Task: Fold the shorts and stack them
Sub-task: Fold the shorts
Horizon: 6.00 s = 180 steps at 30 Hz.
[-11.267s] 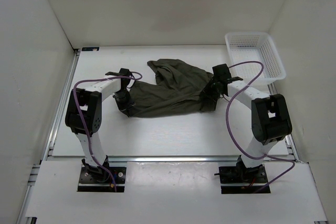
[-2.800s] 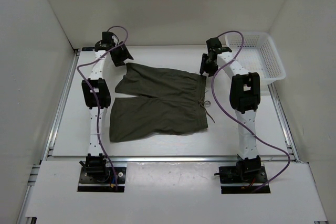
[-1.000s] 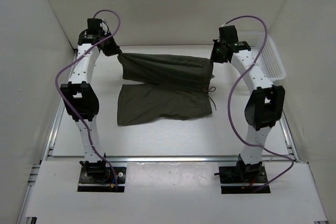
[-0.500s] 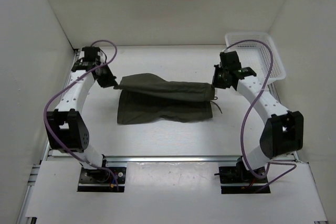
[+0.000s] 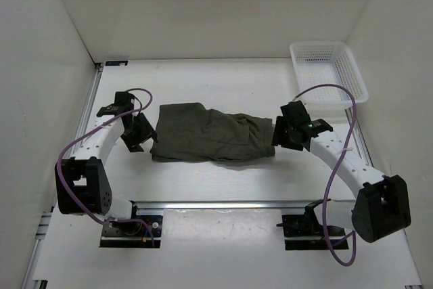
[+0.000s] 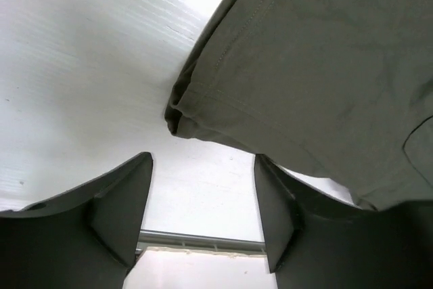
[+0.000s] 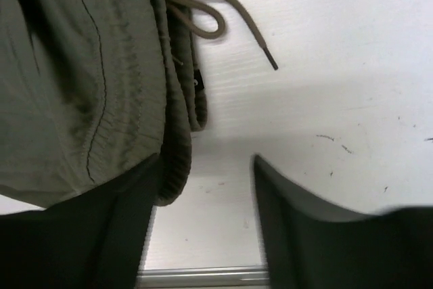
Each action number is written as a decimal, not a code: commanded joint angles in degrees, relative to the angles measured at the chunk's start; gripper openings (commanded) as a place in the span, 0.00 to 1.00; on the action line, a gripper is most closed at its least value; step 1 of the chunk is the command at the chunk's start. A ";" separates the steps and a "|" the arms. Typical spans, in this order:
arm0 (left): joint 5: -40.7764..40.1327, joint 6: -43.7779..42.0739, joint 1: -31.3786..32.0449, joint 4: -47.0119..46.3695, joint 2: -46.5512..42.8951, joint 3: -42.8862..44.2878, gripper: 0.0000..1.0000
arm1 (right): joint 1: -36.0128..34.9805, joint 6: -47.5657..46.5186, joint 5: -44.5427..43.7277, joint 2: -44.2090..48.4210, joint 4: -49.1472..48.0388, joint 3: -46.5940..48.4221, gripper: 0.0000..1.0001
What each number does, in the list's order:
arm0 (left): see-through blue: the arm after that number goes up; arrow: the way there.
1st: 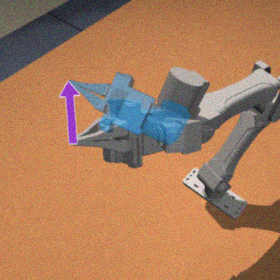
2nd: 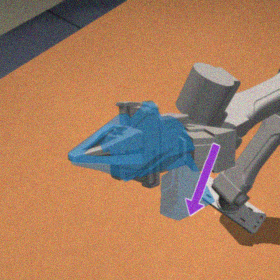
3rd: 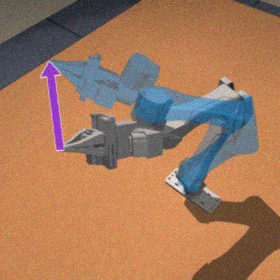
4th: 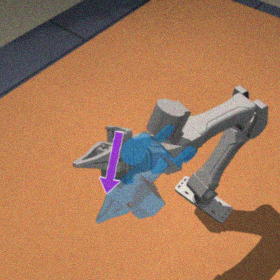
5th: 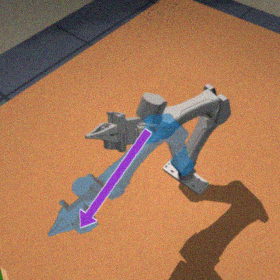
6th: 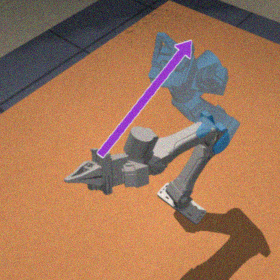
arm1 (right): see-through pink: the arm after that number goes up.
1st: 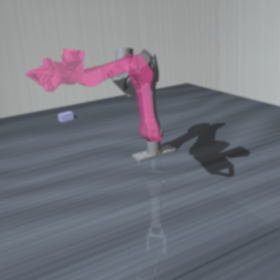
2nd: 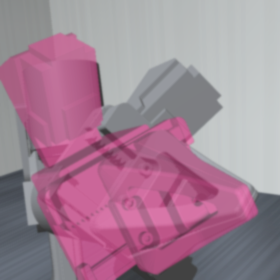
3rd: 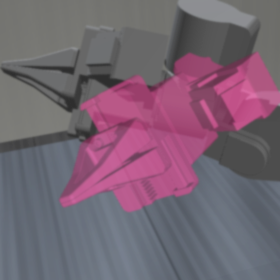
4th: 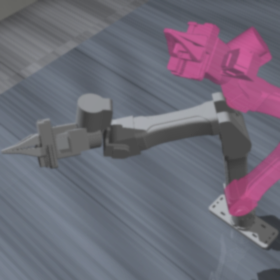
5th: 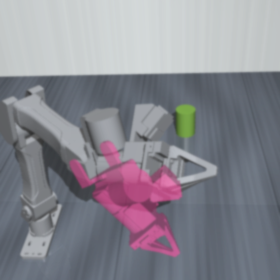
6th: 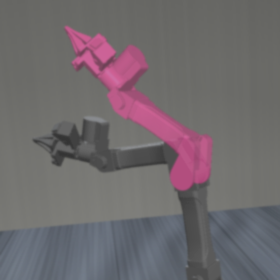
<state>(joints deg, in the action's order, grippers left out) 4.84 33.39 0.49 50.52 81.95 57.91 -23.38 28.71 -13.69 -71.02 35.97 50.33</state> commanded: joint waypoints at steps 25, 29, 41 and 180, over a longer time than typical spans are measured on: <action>-1.07 3.78 1.00 -6.22 20.53 2.83 0.78 | 5.62 -1.73 12.11 -7.37 -2.04 11.46 0.77; 0.86 5.02 2.23 -6.23 19.82 2.30 0.55 | 6.76 -1.73 12.11 -7.37 -2.04 10.23 0.83; 2.37 5.02 2.76 -6.23 16.13 5.63 0.11 | 6.25 -2.96 17.05 -10.90 -3.89 12.16 0.20; -7.12 4.76 42.66 10.21 26.77 44.05 0.47 | 6.94 -2.44 21.33 -0.86 -5.01 0.30 0.69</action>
<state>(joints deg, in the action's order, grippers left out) -0.05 39.66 42.46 60.29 108.84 104.07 -15.20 25.96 4.16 -71.37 30.30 48.73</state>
